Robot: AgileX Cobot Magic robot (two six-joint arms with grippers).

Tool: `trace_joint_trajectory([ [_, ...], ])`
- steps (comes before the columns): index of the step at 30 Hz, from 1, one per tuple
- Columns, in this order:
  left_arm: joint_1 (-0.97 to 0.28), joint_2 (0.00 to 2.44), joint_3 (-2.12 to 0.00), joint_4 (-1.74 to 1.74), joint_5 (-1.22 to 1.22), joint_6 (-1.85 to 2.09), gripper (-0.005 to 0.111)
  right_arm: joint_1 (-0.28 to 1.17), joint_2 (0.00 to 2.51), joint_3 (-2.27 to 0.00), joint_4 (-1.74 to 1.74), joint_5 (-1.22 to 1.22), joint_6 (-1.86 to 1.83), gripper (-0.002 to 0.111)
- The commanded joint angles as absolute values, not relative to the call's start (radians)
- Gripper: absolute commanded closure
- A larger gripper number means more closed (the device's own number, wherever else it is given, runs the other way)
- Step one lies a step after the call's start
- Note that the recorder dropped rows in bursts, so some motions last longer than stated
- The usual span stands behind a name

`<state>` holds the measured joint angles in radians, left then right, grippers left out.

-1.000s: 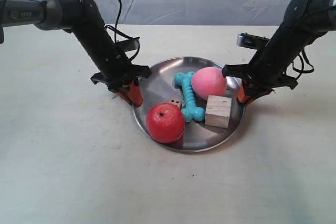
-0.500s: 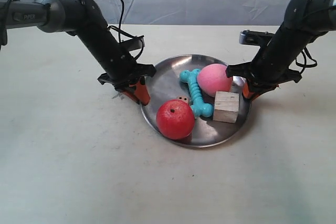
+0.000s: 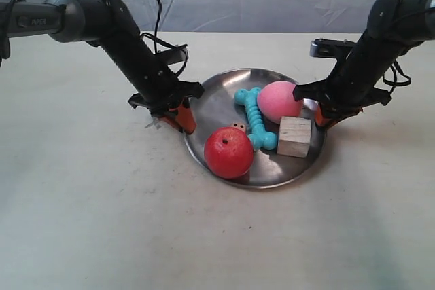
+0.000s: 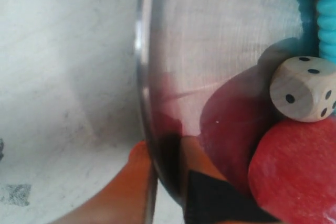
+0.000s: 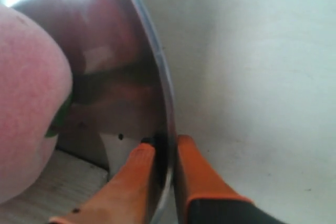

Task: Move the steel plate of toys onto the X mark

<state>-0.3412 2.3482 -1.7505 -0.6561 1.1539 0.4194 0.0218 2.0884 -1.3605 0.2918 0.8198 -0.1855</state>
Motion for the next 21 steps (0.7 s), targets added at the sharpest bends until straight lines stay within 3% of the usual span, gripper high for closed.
trace_joint_trajectory([
  [1,-0.372,2.349,-1.748,-0.688,1.146,0.474,0.107,0.035,2.086,-1.372,0.311,0.778,-0.183,0.068],
  [21,-0.370,2.349,-1.748,-0.552,1.131,0.350,0.107,0.035,2.086,-1.372,0.105,0.864,0.028,0.065],
])
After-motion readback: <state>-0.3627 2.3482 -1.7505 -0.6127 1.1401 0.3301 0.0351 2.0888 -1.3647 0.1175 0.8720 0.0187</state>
